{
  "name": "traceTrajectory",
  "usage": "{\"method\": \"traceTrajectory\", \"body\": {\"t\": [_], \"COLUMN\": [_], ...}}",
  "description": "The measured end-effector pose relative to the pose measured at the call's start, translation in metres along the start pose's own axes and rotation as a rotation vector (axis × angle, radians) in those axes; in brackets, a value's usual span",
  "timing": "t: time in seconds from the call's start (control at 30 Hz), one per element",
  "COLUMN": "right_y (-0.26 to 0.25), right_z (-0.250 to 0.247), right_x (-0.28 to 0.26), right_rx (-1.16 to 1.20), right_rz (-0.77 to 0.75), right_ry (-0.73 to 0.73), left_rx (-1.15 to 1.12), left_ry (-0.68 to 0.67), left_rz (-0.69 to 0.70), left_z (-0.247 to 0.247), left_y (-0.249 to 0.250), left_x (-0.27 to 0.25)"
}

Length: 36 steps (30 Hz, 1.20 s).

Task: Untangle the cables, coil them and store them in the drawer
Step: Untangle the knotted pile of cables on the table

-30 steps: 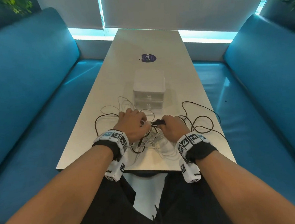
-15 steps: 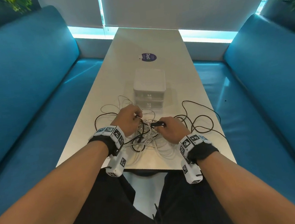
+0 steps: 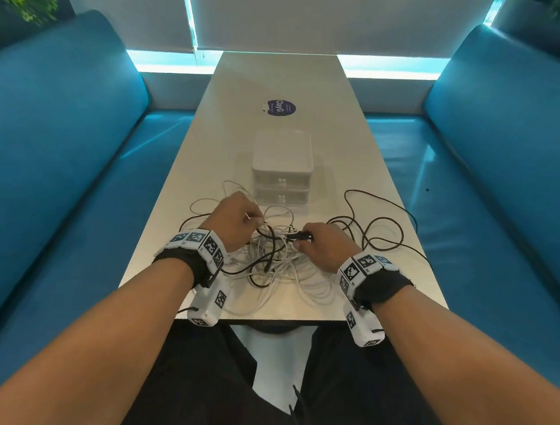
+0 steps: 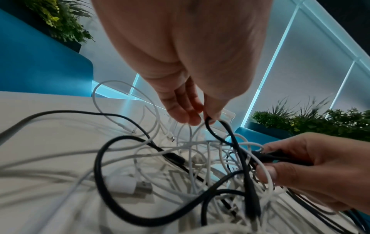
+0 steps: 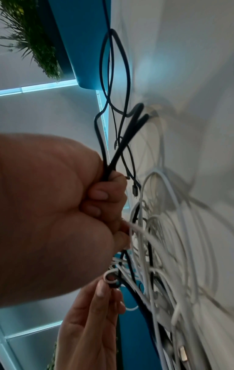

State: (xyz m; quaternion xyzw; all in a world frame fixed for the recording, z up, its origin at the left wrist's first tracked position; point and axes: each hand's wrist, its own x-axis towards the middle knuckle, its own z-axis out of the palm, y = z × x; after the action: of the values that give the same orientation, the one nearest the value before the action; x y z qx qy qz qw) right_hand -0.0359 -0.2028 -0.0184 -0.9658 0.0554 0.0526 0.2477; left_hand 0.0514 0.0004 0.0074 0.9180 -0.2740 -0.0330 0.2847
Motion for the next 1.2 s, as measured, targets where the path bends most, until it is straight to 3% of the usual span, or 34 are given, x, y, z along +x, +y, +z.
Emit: {"method": "traceTrajectory", "body": {"t": [0.17,0.33,0.43,0.73,1.0,1.2], "right_y": [-0.003,-0.003,-0.003,-0.005,-0.004,-0.001], "right_z": [0.001,0.0,0.0,0.001,-0.002,-0.003], "right_x": [0.001,-0.001,-0.002,-0.002,-0.002,-0.002], "right_rx": [-0.052,-0.098,-0.099,-0.13,-0.132,-0.139], "right_rz": [-0.011,-0.014,-0.009,0.01,0.038,0.046], "right_ry": [-0.003,-0.006,-0.01,-0.014,0.014,0.004], "left_rx": [0.004,0.116,0.174,0.196,-0.162,-0.162], "left_ry": [-0.053,-0.009,-0.07,-0.104,-0.024,-0.015], "left_rz": [-0.118,-0.197,-0.237,-0.203,-0.277,-0.183], "left_z": [0.003,0.009,0.009,0.007,0.012,0.003], "left_y": [0.003,0.017,0.018,0.016,-0.001,0.006], "left_x": [-0.001,-0.002,0.0,0.0,0.004,0.003]}}
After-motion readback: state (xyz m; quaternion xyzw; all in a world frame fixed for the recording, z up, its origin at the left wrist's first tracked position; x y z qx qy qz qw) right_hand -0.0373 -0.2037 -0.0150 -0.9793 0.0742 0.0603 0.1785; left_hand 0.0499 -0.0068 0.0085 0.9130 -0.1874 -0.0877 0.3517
